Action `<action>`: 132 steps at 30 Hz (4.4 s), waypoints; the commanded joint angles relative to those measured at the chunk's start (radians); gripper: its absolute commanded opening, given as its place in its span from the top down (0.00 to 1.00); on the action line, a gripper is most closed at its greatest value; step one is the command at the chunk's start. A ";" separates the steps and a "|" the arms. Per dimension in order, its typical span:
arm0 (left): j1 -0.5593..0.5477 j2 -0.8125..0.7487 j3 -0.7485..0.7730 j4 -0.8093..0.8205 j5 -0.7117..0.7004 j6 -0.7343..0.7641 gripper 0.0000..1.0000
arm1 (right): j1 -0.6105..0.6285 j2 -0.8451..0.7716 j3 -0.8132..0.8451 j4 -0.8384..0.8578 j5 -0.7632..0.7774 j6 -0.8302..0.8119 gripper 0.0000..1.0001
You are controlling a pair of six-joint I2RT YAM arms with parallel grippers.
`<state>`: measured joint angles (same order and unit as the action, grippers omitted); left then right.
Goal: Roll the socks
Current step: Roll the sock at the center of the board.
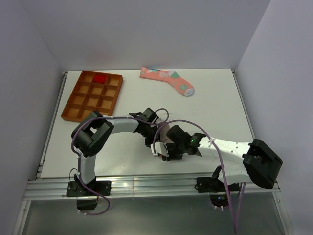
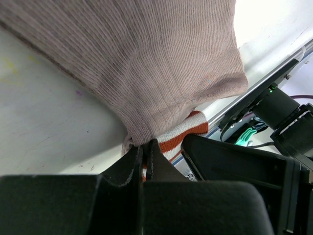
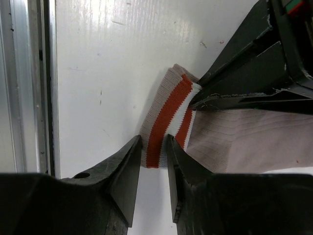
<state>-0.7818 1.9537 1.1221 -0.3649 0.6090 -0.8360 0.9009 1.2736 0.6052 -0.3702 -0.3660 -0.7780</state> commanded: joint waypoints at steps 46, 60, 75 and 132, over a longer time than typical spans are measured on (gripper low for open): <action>0.010 -0.144 -0.354 0.540 0.020 -0.341 0.92 | -0.286 0.249 0.241 -0.432 -0.335 -0.105 0.85; -0.013 -0.384 -0.554 0.702 -0.285 -0.236 0.82 | -0.445 0.771 0.696 -0.876 -0.479 -0.181 0.85; -0.105 -0.573 -0.573 0.808 -0.528 0.248 0.53 | -0.450 0.908 0.797 -0.903 -0.433 -0.024 0.85; -0.136 -0.131 -0.470 0.839 -0.169 0.244 1.00 | -0.451 0.686 0.652 -0.593 -0.274 0.201 0.71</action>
<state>-0.9081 1.7851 0.6975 0.5251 0.4313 -0.5159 0.4511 2.0777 1.3098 -1.1648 -0.7349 -0.6231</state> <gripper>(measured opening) 0.052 0.267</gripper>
